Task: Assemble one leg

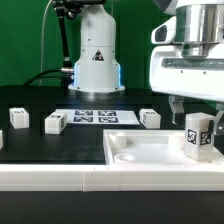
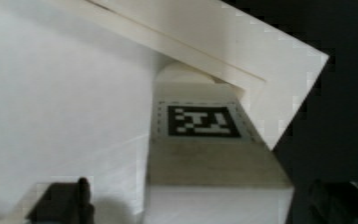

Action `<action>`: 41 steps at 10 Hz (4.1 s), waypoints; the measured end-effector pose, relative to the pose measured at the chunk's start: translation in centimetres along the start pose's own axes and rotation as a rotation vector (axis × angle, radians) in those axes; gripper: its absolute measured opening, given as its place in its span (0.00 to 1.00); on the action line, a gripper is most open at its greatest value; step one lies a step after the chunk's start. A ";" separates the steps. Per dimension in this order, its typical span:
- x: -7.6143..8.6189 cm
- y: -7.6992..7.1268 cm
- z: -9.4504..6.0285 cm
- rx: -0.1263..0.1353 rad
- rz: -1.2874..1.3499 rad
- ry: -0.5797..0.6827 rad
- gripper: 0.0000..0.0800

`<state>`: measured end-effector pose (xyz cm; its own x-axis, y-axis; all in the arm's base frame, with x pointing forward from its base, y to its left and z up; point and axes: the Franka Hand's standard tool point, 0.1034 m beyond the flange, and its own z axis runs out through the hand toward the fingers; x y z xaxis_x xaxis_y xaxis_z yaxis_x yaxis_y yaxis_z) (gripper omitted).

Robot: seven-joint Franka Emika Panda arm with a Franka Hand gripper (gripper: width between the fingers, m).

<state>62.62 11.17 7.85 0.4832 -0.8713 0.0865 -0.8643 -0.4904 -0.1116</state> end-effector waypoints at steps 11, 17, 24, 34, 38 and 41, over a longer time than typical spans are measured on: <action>-0.5 -0.5 -0.2 -0.003 -1.043 0.016 0.81; -0.4 -0.4 -0.1 -0.010 -1.111 0.020 0.36; -0.5 -0.3 0.2 -0.002 -0.444 0.017 0.36; 0.0 0.5 0.4 -0.026 0.437 -0.004 0.37; 0.1 0.3 0.1 -0.007 0.315 0.000 0.76; 0.2 -0.1 0.0 0.009 -0.016 0.007 0.81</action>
Offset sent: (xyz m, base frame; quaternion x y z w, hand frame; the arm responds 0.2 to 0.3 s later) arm 0.0025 0.0145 0.0002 0.0267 -0.0236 -0.2789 0.9597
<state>62.74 11.06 7.88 0.4958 -0.8632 0.0954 -0.8553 -0.5044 -0.1188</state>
